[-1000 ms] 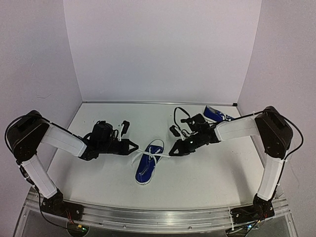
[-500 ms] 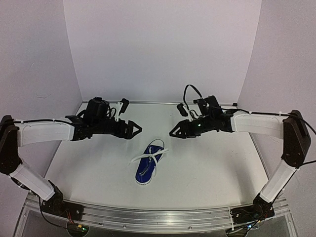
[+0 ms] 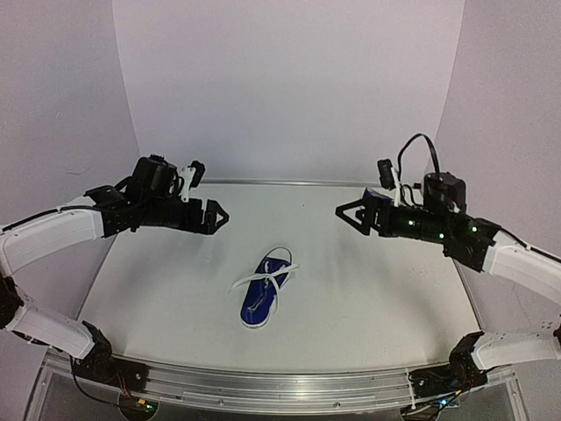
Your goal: Tie the shoes
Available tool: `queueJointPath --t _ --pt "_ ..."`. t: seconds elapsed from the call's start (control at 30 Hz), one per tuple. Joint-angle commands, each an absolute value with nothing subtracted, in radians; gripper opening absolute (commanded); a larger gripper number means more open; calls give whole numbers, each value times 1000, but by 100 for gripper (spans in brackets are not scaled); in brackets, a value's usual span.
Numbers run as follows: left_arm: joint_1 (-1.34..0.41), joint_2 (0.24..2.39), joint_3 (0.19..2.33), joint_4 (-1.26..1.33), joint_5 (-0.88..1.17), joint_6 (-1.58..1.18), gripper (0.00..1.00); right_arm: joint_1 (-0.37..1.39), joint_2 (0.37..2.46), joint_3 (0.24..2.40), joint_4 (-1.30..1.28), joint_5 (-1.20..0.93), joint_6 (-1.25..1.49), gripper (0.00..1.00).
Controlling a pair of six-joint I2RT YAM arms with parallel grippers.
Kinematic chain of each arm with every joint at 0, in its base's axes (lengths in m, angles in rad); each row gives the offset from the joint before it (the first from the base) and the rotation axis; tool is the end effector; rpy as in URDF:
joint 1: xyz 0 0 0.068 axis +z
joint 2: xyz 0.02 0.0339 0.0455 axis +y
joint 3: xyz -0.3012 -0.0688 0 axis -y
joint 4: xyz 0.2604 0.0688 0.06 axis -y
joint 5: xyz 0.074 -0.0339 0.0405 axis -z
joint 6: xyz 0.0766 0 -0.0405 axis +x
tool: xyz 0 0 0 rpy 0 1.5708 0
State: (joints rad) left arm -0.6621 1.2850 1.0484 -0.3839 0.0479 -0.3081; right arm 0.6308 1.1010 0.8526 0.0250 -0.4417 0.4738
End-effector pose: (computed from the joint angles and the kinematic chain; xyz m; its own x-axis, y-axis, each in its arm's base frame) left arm 0.2539 -0.2025 0.3123 -0.6325 0.1090 -0.7668 0.4754 0.8363 -0.2732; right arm 0.2153 0.1978 0.3445 -0.5561 0.1046 -0.8245 -0.6924 0.4905 0.5292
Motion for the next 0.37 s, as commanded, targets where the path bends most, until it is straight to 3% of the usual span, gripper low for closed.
queueJointPath --t 0.0,0.17,0.33 --pt "-661 1230 898 -372 88 -425 100 631 1031 656 141 -454 624 98" --pt "-664 1200 736 -294 134 -500 100 637 998 485 223 -452 686 98" --pt "-670 1180 668 -232 152 -520 100 639 1012 468 212 -423 656 98"
